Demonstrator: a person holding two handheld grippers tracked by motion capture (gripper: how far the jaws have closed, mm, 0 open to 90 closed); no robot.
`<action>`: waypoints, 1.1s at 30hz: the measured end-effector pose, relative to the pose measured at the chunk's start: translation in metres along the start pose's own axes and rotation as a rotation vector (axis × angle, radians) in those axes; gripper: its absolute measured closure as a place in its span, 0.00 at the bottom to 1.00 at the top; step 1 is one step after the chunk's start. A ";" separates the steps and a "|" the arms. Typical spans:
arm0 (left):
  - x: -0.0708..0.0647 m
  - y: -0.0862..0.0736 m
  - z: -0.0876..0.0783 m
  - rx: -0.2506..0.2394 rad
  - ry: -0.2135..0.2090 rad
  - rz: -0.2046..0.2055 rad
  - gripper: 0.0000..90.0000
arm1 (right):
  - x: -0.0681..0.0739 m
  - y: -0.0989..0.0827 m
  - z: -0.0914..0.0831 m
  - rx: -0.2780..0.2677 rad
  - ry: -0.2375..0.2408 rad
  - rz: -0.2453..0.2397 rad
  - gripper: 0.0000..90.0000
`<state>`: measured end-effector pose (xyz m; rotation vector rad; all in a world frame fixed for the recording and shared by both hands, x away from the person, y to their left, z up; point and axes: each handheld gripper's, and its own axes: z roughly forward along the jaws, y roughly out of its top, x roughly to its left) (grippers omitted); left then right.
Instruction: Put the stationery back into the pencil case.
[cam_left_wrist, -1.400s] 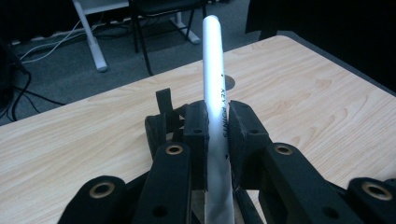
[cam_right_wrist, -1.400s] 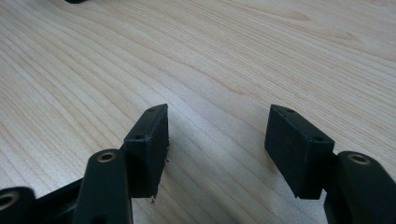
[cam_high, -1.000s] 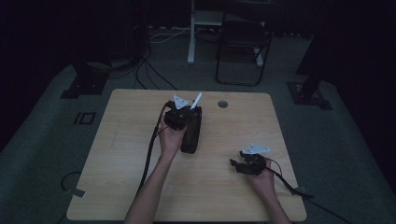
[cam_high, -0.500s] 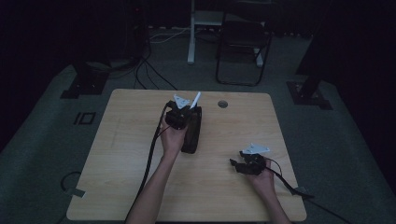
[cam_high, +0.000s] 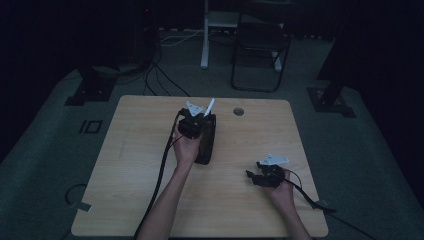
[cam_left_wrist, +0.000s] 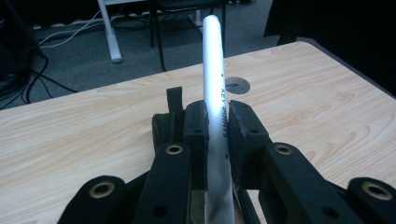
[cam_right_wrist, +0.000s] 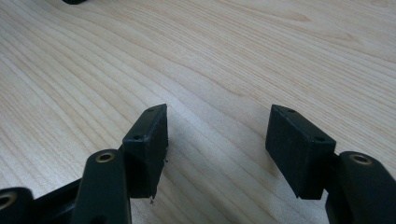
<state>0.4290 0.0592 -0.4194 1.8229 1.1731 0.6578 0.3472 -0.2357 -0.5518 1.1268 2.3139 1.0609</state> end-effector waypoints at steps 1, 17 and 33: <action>0.000 0.000 0.001 0.000 0.001 -0.002 0.88 | 0.000 0.000 0.000 0.000 0.000 -0.001 0.43; -0.001 -0.004 0.010 0.020 0.012 -0.029 0.88 | 0.000 0.000 0.000 0.000 -0.001 0.000 0.43; -0.002 -0.010 0.020 0.043 0.019 -0.030 0.88 | 0.000 0.000 0.000 0.000 -0.001 0.000 0.43</action>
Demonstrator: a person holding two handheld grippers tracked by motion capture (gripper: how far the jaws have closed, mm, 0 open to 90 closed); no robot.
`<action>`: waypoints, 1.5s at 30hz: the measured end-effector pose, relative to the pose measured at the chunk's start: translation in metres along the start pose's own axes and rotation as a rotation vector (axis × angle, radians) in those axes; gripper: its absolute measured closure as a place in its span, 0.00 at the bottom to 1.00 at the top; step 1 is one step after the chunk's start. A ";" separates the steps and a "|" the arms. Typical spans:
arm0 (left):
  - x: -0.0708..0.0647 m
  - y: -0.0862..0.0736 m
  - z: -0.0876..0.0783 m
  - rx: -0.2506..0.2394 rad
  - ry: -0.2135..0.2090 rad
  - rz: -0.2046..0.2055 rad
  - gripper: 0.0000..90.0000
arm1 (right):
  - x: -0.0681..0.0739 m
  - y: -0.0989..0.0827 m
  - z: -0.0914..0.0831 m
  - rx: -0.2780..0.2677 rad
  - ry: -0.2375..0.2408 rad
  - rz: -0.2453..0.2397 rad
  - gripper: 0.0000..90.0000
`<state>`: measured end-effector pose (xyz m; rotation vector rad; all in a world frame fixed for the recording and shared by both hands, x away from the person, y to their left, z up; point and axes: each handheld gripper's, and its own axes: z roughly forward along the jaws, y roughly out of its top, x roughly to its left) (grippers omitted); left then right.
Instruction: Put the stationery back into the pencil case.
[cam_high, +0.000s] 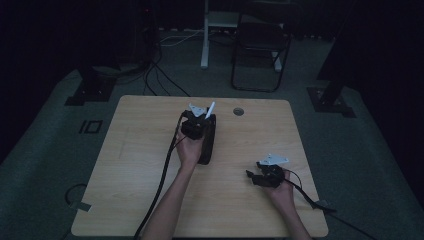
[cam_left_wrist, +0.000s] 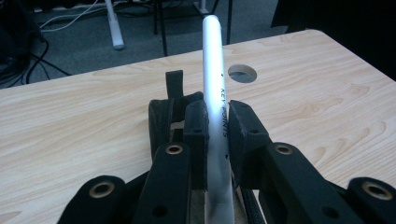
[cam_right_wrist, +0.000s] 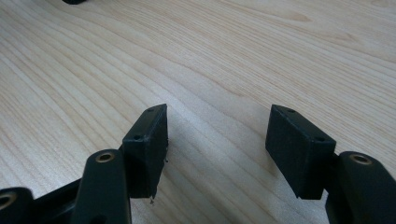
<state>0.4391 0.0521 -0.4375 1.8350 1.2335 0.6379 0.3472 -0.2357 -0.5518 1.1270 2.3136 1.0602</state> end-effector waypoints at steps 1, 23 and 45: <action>0.000 -0.001 0.001 -0.002 -0.001 -0.004 0.88 | 0.000 0.000 0.000 0.000 0.000 -0.001 0.43; 0.003 -0.013 0.016 0.041 0.015 -0.027 0.88 | 0.000 0.000 0.000 0.000 0.000 0.000 0.43; 0.005 -0.021 0.026 0.076 0.027 -0.043 0.87 | 0.000 0.000 0.000 0.000 0.001 0.000 0.43</action>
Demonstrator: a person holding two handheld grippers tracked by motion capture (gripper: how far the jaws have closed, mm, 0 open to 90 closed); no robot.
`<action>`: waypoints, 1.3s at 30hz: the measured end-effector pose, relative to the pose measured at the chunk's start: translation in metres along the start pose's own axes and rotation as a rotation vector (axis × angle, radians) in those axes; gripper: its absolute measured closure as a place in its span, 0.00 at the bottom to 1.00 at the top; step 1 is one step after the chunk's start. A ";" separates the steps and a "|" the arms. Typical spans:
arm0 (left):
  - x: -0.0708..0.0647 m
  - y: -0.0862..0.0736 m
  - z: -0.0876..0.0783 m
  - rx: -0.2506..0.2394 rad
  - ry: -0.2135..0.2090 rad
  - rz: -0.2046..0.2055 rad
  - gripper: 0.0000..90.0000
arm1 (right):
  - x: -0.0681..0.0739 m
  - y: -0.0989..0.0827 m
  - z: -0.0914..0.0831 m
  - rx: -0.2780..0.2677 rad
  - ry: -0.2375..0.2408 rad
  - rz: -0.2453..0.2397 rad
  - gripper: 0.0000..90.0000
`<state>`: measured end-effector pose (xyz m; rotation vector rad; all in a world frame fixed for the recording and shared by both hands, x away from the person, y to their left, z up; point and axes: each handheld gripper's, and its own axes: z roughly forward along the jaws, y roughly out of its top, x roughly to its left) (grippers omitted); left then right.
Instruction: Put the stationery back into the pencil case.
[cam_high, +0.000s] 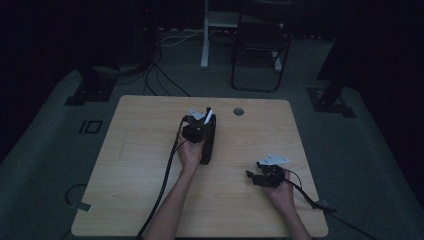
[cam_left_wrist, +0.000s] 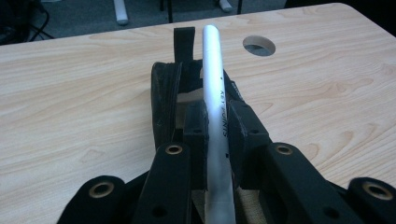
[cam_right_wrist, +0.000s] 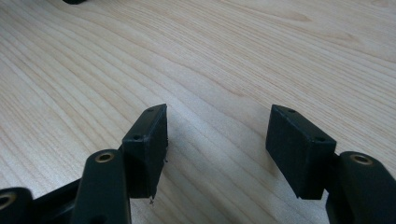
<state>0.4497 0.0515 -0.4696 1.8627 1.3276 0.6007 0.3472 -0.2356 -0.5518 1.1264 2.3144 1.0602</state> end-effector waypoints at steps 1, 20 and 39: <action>0.000 0.000 0.000 0.001 0.003 -0.003 0.87 | 0.000 0.000 0.000 0.000 -0.001 -0.001 0.43; 0.005 -0.003 -0.004 -0.027 -0.009 -0.036 0.70 | 0.000 0.000 0.000 0.001 0.000 -0.001 0.43; 0.025 -0.002 -0.035 -0.044 -0.095 0.095 0.56 | 0.000 0.000 0.000 0.001 0.002 -0.003 0.42</action>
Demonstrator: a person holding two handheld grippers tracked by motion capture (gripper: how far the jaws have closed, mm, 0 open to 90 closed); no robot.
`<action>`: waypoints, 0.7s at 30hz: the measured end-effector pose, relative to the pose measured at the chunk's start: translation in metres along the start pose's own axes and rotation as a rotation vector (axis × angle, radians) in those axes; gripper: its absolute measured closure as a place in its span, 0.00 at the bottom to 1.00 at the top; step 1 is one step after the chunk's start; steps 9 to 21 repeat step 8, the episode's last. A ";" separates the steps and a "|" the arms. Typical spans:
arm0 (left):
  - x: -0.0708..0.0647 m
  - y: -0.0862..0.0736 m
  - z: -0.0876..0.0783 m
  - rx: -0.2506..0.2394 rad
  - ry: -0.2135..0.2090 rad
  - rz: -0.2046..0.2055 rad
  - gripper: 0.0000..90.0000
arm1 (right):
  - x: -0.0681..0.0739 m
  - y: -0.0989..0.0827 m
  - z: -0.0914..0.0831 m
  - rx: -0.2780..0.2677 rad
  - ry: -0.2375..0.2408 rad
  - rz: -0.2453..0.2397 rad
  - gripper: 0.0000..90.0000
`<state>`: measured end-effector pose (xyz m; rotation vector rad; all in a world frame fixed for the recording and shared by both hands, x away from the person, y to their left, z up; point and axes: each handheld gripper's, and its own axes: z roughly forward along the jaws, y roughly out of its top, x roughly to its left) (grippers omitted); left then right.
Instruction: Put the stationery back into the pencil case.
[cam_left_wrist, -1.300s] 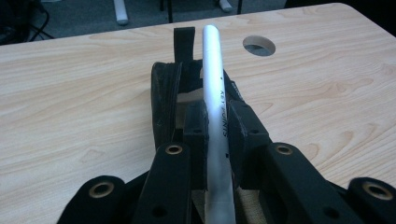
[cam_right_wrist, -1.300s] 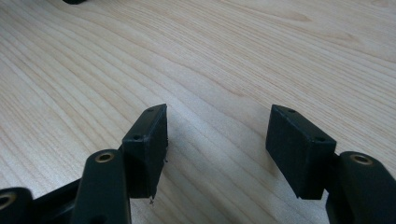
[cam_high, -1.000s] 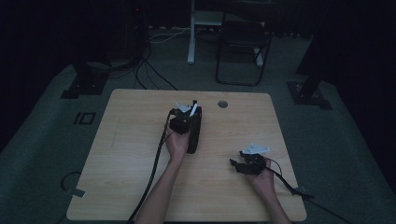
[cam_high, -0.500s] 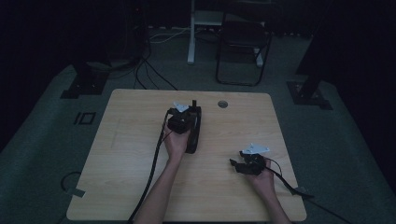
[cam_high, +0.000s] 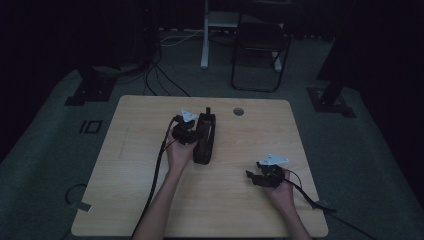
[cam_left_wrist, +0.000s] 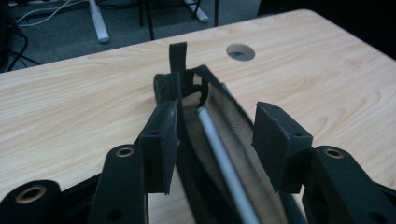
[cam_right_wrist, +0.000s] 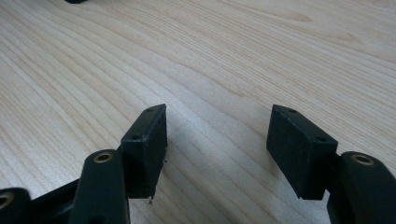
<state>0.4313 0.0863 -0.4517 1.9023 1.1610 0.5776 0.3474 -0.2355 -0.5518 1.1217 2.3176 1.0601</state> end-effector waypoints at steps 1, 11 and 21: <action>0.002 -0.001 -0.002 0.001 0.000 0.002 0.56 | 0.000 0.000 0.000 0.000 0.000 0.000 0.42; 0.017 -0.007 -0.010 0.007 0.000 -0.004 0.56 | 0.000 0.000 0.000 0.000 0.001 0.000 0.42; 0.017 -0.007 -0.010 0.007 0.000 -0.004 0.56 | 0.000 0.000 0.000 0.000 0.001 0.000 0.42</action>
